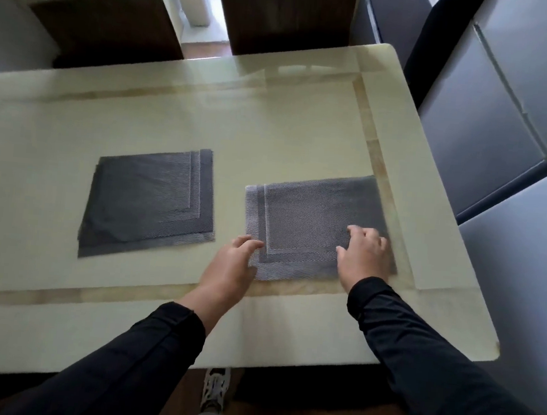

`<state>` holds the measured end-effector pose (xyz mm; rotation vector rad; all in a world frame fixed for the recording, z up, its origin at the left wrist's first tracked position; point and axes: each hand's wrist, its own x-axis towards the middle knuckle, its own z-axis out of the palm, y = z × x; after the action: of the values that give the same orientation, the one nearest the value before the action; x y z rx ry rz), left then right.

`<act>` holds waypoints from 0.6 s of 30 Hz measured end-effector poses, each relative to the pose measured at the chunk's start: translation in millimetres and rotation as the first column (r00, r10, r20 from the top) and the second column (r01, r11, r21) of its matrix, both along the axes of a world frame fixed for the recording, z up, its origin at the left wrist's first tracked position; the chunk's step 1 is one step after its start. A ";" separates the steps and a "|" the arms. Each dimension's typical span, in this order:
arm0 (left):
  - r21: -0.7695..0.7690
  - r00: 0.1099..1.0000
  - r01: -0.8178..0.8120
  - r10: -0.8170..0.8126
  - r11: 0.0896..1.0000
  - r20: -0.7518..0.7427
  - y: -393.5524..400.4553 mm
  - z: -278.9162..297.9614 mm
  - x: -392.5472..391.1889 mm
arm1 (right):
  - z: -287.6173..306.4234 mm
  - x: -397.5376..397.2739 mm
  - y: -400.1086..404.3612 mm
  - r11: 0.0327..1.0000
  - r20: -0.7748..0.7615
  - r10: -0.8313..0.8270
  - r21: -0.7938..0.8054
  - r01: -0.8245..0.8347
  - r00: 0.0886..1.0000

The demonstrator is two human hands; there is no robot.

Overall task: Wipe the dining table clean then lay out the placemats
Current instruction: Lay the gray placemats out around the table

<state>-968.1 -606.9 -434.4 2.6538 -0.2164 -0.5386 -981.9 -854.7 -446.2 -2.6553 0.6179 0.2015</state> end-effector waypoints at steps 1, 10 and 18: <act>0.001 0.999 -0.032 0.032 0.999 0.006 9.7 4.0 1.3 | 3.8 0.9 8.2 1.000 0.012 0.010 0.024 -0.010 1.000; -0.050 0.866 -0.493 0.495 0.869 0.066 142.9 24.1 32.6 | 18.2 34.6 121.2 0.978 0.030 0.126 0.162 -0.129 0.992; -0.020 0.665 -0.745 0.745 0.667 0.046 279.4 -0.8 68.5 | -4.6 79.2 257.6 0.965 -0.016 0.116 0.237 -0.109 0.993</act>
<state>-899.6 -327.5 -435.3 2.4484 0.8455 -0.1800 -902.8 -597.1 -450.9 -2.4622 0.4233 0.3271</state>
